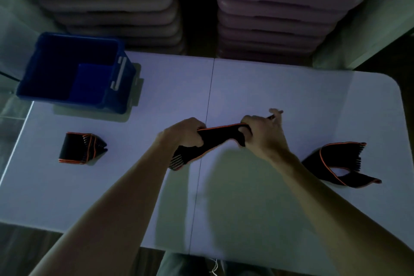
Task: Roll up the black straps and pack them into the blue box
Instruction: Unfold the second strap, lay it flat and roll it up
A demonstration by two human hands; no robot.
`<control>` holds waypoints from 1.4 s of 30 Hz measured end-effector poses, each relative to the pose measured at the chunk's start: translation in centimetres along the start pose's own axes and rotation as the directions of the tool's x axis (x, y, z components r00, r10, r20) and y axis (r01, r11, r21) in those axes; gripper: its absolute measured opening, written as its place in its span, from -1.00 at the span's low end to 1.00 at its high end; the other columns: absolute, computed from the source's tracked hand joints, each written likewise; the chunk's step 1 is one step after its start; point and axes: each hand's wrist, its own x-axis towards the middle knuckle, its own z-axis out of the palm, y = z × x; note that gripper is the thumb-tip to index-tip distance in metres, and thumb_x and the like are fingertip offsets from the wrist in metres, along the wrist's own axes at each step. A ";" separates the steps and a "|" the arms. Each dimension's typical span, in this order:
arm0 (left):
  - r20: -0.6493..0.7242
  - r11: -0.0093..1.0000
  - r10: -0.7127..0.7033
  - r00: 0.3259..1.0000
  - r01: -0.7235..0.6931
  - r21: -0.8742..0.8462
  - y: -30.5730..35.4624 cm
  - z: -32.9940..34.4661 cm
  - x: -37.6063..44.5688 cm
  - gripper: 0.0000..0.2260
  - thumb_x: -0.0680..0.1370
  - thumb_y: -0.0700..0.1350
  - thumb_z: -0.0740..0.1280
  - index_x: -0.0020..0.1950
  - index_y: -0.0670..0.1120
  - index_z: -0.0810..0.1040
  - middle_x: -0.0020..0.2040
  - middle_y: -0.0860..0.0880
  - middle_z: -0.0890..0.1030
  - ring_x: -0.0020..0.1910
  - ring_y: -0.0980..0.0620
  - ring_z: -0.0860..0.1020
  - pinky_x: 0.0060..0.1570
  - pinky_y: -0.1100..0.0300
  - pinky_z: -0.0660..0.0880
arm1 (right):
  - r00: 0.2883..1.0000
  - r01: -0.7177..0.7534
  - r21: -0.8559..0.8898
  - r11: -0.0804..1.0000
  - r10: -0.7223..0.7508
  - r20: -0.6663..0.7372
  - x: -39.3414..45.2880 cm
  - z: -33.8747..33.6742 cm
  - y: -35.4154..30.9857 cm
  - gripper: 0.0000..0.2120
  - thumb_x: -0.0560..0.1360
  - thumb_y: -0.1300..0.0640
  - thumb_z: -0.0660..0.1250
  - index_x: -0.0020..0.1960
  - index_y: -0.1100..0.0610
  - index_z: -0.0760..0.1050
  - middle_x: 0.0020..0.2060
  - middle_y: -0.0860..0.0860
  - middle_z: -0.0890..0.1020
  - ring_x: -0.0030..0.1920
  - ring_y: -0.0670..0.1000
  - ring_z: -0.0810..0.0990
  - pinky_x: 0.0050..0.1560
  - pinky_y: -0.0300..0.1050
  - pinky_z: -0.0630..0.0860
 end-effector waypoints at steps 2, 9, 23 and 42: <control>-0.072 0.994 -0.024 0.997 0.031 0.106 -1.9 -0.5 0.2 -0.72 0.40 -0.15 0.43 0.10 -0.04 0.63 0.02 -0.09 0.65 0.02 -0.12 0.62 0.03 0.08 0.57 | 0.986 -0.147 0.055 0.988 0.141 0.092 -0.3 -0.8 -0.5 -0.81 0.56 0.03 0.20 -0.03 0.10 0.54 -0.18 0.14 0.66 -0.02 0.22 0.58 0.24 0.05 0.31; -0.426 0.932 0.136 0.895 0.030 0.361 -2.4 -2.0 2.0 -0.77 0.47 -0.09 0.33 0.11 -0.04 0.62 0.17 -0.14 0.57 0.23 -0.20 0.45 0.22 -0.04 0.34 | 0.832 -0.500 0.157 0.852 0.421 0.362 -2.8 0.9 -1.8 -0.66 0.54 -0.09 0.27 -0.25 0.14 0.38 -0.31 0.08 0.54 -0.22 0.18 0.54 -0.26 -0.08 0.38; -0.523 0.986 0.024 0.852 -0.106 -0.126 -2.6 5.9 1.1 -0.55 0.49 -0.05 0.34 0.34 -0.17 0.42 0.29 -0.16 0.36 0.28 -0.20 0.32 0.19 -0.07 0.42 | 0.777 -0.577 0.088 0.812 0.514 0.363 -8.4 5.1 -5.9 -0.68 0.48 -0.06 0.39 -0.04 0.14 0.37 -0.11 0.13 0.62 -0.09 0.21 0.64 -0.16 0.03 0.57; -0.290 0.875 0.303 0.908 -0.144 0.463 -3.3 5.3 2.2 -0.30 0.56 0.19 0.27 0.58 0.24 -0.07 0.58 -0.19 -0.24 0.53 -0.35 -0.17 0.44 -0.24 0.10 | 0.960 -0.100 0.015 0.995 0.092 0.264 -8.2 5.6 -6.9 -0.48 0.54 -0.05 0.27 0.48 -0.03 0.33 0.47 -0.09 0.31 0.47 0.03 0.24 0.38 0.01 0.33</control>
